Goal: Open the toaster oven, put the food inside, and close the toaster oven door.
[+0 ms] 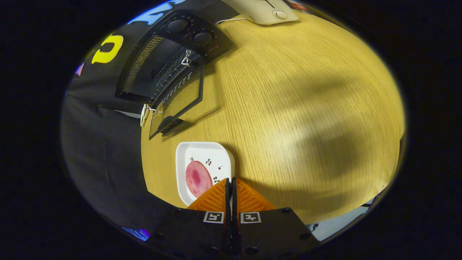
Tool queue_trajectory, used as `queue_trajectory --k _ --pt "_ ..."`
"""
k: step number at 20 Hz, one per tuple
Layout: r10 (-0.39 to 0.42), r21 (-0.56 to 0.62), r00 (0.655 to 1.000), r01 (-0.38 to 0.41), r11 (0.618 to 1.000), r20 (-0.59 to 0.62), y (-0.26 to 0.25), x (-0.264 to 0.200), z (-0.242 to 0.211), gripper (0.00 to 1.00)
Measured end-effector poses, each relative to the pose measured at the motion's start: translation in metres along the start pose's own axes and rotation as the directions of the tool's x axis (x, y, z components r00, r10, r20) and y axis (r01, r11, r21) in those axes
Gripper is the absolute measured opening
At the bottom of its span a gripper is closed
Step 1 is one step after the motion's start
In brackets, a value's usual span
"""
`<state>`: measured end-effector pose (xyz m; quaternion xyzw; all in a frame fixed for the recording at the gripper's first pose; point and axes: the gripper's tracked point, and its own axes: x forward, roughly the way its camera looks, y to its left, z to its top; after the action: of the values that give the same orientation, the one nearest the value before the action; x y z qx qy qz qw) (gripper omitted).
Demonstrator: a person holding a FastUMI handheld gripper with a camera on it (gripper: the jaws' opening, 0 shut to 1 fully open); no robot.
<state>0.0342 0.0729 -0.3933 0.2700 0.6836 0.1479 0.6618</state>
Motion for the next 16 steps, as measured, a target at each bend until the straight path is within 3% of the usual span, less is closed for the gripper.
queue_trajectory --k 9,16 --pt "0.132 0.095 0.988 -0.139 0.986 0.083 0.045 -0.015 -0.002 0.03" --pt "0.178 0.158 0.966 -0.208 0.965 0.185 0.091 -0.014 -0.014 0.03"
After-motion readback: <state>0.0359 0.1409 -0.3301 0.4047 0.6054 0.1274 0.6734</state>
